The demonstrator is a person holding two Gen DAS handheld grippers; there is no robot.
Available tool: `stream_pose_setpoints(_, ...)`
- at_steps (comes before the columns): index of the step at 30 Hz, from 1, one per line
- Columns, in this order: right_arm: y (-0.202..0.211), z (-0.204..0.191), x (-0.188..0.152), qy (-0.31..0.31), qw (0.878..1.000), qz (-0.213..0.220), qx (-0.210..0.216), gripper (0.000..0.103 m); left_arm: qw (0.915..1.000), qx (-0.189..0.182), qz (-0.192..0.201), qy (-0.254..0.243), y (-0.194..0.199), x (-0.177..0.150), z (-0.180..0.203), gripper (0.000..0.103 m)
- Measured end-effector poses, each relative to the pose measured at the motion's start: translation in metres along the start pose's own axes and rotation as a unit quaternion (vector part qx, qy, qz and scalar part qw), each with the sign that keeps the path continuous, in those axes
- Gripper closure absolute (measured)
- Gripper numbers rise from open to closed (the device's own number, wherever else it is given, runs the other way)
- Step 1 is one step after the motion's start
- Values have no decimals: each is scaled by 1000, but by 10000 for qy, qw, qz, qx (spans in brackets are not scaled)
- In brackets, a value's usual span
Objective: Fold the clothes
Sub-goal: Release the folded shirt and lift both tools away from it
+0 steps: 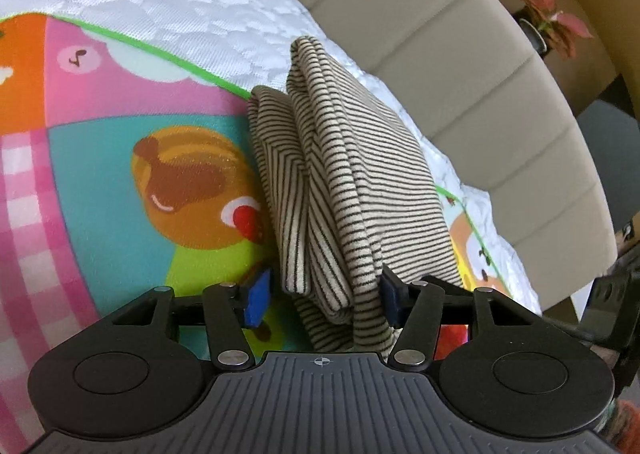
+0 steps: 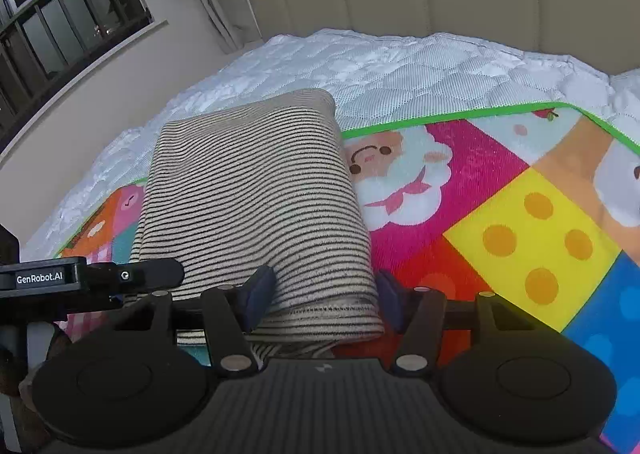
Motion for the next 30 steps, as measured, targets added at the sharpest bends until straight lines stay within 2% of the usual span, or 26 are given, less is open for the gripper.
stream_pose_setpoints(2, 4, -6, -2, -74, 9999, 1, 108, 52, 10000, 6, 9, 6, 0, 1, 0, 43)
stream_pose_setpoints(6, 4, -19, -8, -19, 9997, -60, 220, 52, 10000, 38, 51, 56, 2, 4, -3, 44)
stream_pose_setpoints(9, 1, -15, -6, 28, 9999, -27, 152, 51, 9999, 48, 68, 101, 3, 5, -6, 43)
stream_pose_setpoints(11, 1, -13, -4, 114, 9999, 29, 18, 42, 9999, 60, 72, 63, 3, 5, -5, 42)
stream_pose_setpoints(13, 4, -18, -2, 454, 9987, 132, -204, 35, 9999, 72, 76, 20, 3, 5, -3, 42)
stream_pose_setpoints(14, 6, -22, -1, 677, 9970, 202, -311, 31, 9999, 65, 74, 32, 3, 5, -3, 42)
stream_pose_setpoints(17, 18, -35, 4, 1115, 9914, 515, -448, 30, 9999, 41, 66, 79, 3, 5, -4, 42)
stream_pose_setpoints(20, 28, -55, 7, 1485, 9850, 822, -301, 30, 9999, 37, 63, 86, 3, 5, -5, 42)
stream_pose_setpoints(22, 26, -71, 5, 1728, 9814, 831, -106, 30, 9999, 40, 62, 87, 3, 5, -4, 41)
stream_pose_setpoints(24, 16, -81, -1, 2023, 9766, 725, -131, 31, 9999, 47, 63, 82, 3, 5, -4, 41)
stream_pose_setpoints(27, -12, -79, -14, 2474, 9667, 377, -530, 29, 9999, 47, 59, 87, 4, 5, -4, 41)
stream_pose_setpoints(30, -20, -82, -20, 2920, 9528, 342, -761, 27, 9999, 103, 74, 23, 7, 5, -2, 42)
Point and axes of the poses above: each gripper's, at about its wrist camera, not at the fingertips, and y roughly against the way its jaws point, z to its right, x to its top, the point moved 9 cm from there along -y, roughly the way its jaws point, and after that the axes turned 7 degrees about x, right-handed, at the moved point
